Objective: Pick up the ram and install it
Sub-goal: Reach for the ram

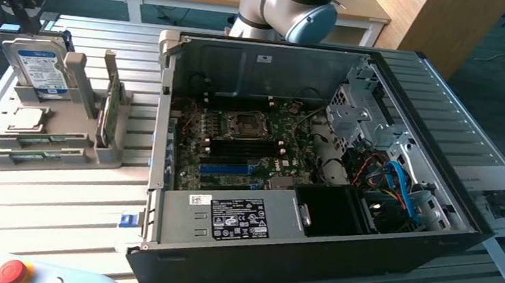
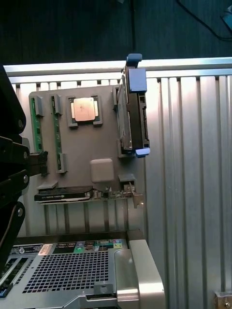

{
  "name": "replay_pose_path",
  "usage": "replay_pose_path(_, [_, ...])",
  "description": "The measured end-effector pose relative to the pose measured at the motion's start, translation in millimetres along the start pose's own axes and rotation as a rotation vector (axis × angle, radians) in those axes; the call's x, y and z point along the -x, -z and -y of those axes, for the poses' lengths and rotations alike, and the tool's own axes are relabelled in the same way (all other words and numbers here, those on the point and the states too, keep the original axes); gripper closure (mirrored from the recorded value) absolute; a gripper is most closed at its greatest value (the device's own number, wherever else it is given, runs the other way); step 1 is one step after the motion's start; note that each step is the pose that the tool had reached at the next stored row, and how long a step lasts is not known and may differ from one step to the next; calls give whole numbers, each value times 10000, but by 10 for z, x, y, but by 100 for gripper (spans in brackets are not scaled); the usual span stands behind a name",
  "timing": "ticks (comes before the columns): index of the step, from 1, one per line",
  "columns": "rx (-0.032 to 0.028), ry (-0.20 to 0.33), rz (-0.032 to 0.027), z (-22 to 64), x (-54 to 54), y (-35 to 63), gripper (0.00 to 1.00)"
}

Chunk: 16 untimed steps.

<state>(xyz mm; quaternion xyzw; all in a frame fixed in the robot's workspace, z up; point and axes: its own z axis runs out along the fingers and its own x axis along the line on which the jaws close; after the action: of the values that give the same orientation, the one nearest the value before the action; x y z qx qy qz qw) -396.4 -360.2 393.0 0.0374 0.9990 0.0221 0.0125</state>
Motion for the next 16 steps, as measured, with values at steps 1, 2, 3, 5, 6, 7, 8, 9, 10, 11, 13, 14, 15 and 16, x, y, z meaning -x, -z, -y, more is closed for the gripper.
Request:
replay_pose_path(1, [0, 0, 0, 0, -21, 0, 90])
replay_pose_path(2, [0, 0, -1, 1, -38, 1, 90])
replay_pose_path(3, [0, 0, 0, 1, -54, 2, 90])
replay_pose_path(5, [0, 0, 0, 2, -83, 2, 90])
replay_pose_path(6, [0, 0, 0, 2, -97, 2, 90])
replay_pose_path(7, [0, 1, 0, 2, -111, 3, 90])
replay_pose_path(8, [0, 0, -1, 2, -126, 3, 90])
replay_pose_path(9, [0, 0, 0, 3, -144, 4, 90])
replay_pose_path(10, [0, 0, 0, 3, -160, 4, 90])
replay_pose_path(11, [-1, 0, -2, 3, -173, 5, 90])
replay_pose_path(13, [0, 0, 0, 3, -179, 4, 90])
replay_pose_path(14, [0, 1, 0, 3, -179, 4, 90])
replay_pose_path(15, [0, 0, 0, 3, -179, 4, 90])
replay_pose_path(16, [0, 1, -1, 3, -179, 5, 90])
